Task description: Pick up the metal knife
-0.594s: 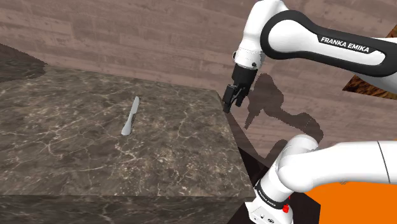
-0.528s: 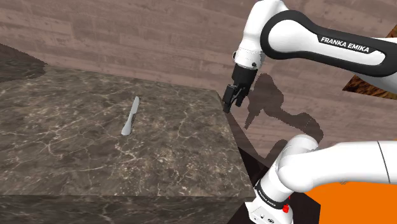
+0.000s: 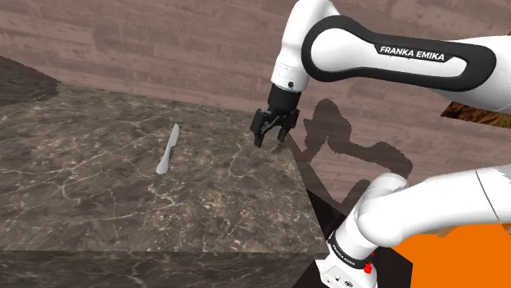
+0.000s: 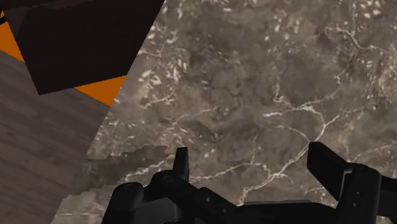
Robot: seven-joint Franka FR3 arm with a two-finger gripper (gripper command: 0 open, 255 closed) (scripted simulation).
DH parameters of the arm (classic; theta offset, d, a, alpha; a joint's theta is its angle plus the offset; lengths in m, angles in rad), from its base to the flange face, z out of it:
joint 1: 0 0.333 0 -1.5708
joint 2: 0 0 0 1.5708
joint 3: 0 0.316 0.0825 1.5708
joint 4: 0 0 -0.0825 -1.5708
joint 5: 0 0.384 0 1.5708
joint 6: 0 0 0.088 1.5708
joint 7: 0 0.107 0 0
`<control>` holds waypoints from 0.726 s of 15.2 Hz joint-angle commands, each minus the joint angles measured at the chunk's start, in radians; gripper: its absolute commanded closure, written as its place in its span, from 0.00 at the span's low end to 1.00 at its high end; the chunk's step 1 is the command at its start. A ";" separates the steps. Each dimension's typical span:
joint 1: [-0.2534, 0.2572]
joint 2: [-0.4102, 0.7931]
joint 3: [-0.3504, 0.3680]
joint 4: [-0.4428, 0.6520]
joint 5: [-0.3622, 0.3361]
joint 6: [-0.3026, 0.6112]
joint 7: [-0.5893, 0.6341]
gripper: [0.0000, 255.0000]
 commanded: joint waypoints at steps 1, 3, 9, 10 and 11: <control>-0.006 0.054 0.044 0.032 0.021 0.042 0.080 0.00; -0.016 0.115 0.085 0.070 0.032 0.083 0.154 0.00; -0.056 0.316 0.201 0.215 0.014 0.191 0.384 0.00; -0.063 0.353 0.218 0.244 0.003 0.207 0.424 0.00; -0.069 0.391 0.235 0.274 -0.010 0.221 0.465 0.00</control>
